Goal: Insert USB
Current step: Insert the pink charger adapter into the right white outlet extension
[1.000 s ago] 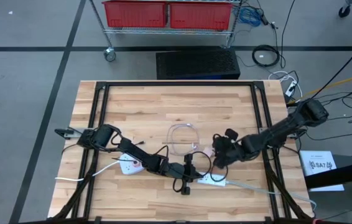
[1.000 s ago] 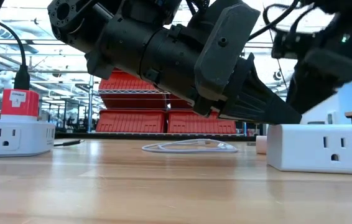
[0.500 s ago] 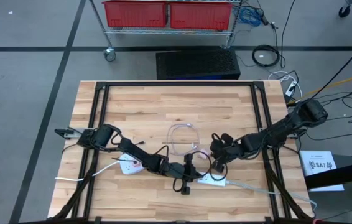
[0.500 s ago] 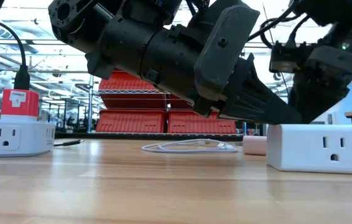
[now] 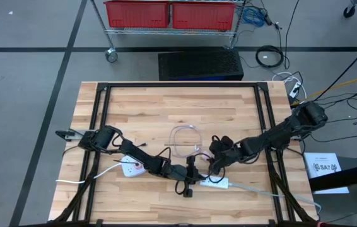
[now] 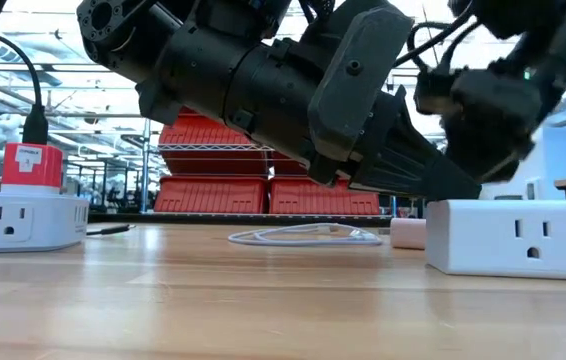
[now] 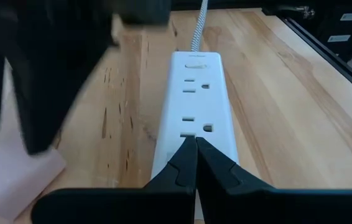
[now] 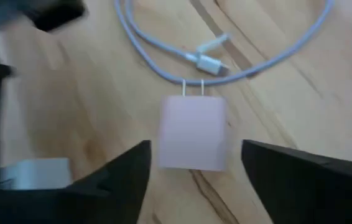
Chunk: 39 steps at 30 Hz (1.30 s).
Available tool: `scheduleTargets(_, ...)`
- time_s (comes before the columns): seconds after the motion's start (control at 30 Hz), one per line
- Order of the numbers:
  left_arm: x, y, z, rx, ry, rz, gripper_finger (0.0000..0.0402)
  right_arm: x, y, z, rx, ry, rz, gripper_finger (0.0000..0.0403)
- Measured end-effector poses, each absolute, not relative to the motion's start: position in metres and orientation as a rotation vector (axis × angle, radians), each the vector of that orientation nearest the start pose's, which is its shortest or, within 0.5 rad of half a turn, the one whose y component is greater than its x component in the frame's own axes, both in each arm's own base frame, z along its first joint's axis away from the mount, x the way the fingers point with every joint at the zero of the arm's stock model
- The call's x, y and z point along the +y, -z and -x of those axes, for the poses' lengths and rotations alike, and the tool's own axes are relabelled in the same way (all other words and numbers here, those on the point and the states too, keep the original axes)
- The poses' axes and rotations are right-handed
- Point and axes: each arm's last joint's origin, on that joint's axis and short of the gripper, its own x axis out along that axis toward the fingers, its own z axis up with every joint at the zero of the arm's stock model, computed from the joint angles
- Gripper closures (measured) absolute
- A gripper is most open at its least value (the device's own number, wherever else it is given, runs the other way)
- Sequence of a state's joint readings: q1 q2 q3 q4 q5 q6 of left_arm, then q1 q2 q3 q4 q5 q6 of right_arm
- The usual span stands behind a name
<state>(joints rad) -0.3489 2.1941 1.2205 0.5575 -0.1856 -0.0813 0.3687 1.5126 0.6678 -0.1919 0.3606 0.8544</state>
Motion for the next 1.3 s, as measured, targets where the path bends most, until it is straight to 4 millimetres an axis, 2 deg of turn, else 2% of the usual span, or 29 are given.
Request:
scheduleTargets(0.13, -0.149, -0.110, -0.424, 0.408, 0.146, -0.039, 0.0396, 0.087, -0.126, -0.253, 0.904, 0.414, -0.426, 0.0117)
scheduleTargets(0.27, -0.149, -0.110, -0.424, 0.408, 0.145, -0.040, 0.0396, 0.088, -0.120, -0.256, 0.908, 0.410, -0.420, 0.0121)
scheduleTargets(0.37, -0.149, -0.110, -0.424, 0.408, 0.145, -0.040, 0.0396, 0.088, -0.119, -0.255, 0.923, 0.413, -0.410, 0.0161)
scheduleTargets(0.47, -0.149, -0.111, -0.424, 0.407, 0.146, -0.043, 0.0396, 0.089, -0.120, -0.253, 0.936, 0.399, -0.385, 0.0237)
scheduleTargets(0.6, -0.148, -0.117, -0.422, 0.434, 0.150, -0.074, 0.0396, 0.090, -0.126, -0.248, 0.985, 0.331, -0.370, 0.0245)
scheduleTargets(0.73, -0.147, -0.121, -0.420, 0.456, 0.164, -0.077, 0.0399, 0.090, -0.144, -0.236, 1.114, 0.321, -0.298, 0.0245)
scheduleTargets(0.93, -0.146, -0.118, -0.416, 0.452, 0.172, -0.059, 0.0400, 0.099, -0.188, -0.226, 1.253, 0.333, -0.102, 0.0245)
scheduleTargets(1.13, -0.140, -0.109, -0.405, 0.375, 0.208, 0.060, 0.0400, 0.123, -0.228, -0.220, 1.261, 0.254, 0.145, 0.0245)
scheduleTargets(1.3, -0.129, -0.103, -0.397, 0.321, 0.246, 0.148, 0.0400, 0.147, -0.242, -0.222, 1.278, 0.111, 0.385, 0.0245)
